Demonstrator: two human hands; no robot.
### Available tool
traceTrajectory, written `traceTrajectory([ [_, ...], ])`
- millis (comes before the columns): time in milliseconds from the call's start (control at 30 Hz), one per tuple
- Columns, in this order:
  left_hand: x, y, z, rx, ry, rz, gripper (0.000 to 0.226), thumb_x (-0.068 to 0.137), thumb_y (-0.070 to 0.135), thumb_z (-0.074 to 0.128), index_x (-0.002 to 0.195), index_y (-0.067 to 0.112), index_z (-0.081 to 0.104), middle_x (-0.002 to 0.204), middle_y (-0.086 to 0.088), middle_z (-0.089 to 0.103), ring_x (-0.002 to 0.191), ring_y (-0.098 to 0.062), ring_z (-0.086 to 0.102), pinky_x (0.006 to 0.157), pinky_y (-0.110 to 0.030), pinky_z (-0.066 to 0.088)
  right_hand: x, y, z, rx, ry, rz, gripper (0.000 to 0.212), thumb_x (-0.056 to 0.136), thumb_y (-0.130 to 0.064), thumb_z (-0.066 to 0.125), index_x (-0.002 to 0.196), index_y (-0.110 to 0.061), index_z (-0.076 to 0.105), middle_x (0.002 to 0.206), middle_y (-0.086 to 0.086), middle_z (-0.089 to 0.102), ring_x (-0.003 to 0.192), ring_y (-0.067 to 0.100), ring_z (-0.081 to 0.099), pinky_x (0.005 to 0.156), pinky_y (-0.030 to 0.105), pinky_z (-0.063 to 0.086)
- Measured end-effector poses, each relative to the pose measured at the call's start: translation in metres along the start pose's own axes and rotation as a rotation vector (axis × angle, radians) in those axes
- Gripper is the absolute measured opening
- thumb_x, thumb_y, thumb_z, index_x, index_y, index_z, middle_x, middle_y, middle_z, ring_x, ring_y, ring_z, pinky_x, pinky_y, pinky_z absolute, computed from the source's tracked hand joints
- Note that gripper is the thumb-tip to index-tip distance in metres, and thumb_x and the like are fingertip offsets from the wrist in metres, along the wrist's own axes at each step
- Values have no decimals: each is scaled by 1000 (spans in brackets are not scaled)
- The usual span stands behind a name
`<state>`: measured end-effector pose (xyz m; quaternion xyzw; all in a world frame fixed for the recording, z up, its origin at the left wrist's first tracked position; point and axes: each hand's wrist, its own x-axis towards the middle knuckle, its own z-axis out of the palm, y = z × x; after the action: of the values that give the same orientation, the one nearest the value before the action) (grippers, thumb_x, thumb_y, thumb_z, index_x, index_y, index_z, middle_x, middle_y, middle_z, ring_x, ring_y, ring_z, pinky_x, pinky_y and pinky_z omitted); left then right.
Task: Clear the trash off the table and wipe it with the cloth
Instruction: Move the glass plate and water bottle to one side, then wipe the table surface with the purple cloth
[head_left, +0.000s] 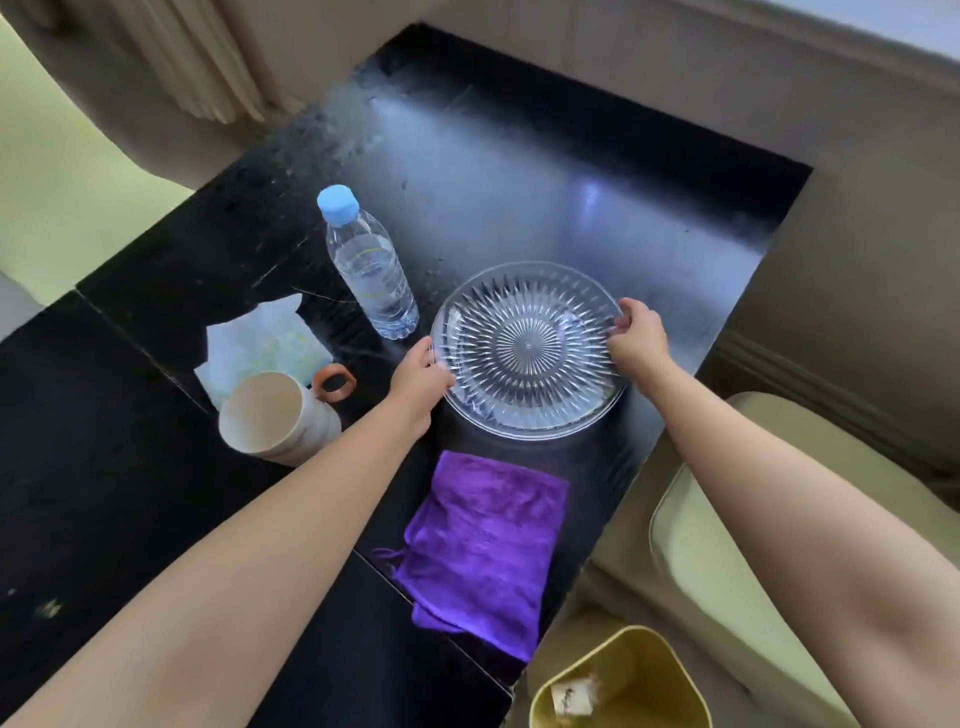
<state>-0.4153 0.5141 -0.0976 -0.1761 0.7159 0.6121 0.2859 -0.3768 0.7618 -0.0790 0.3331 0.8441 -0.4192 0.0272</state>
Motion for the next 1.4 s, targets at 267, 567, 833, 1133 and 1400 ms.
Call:
traceTrajectory([
  [267, -47, -29, 4, 572, 177, 181, 53, 77, 12, 66, 126, 7, 47, 120, -15, 56, 107, -28, 56, 96, -36, 46, -28, 0, -6, 55, -64, -42, 49, 78, 5, 47, 125, -8, 50, 110, 3, 58, 104, 26, 56, 87, 37, 46],
  [567, -78, -41, -12, 1031, -127, 116, 26, 81, 23, 62, 106, 14, 62, 113, -10, 58, 104, -27, 57, 87, -32, 44, -118, 45, 12, -202, -69, -465, 22, 85, -10, 59, 105, -9, 66, 99, 9, 70, 95, 30, 59, 86, 32, 42],
  [833, -94, -32, -22, 917, -228, 216, 19, 77, 11, 67, 80, 19, 50, 74, 9, 50, 75, -16, 47, 56, -19, 34, -144, 42, 39, -463, -435, -385, 23, 78, -19, 65, 100, -13, 60, 101, 7, 54, 103, 28, 49, 89, 33, 42],
  [1133, -134, -7, -51, 1020, -376, 243, 32, 79, 13, 66, 111, 16, 66, 92, 2, 62, 84, -13, 54, 76, -21, 39, -163, -6, 4, -337, -619, -400, 13, 82, -16, 66, 95, -14, 66, 87, -1, 62, 83, 14, 55, 69, 22, 40],
  [1400, -202, 26, -112, 978, -263, 364, 10, 84, 15, 64, 85, 21, 57, 73, 11, 52, 70, -7, 49, 58, -16, 38, -220, -87, -17, -301, -546, -531, 9, 79, -10, 67, 80, -17, 60, 70, -4, 57, 64, 7, 49, 59, 10, 36],
])
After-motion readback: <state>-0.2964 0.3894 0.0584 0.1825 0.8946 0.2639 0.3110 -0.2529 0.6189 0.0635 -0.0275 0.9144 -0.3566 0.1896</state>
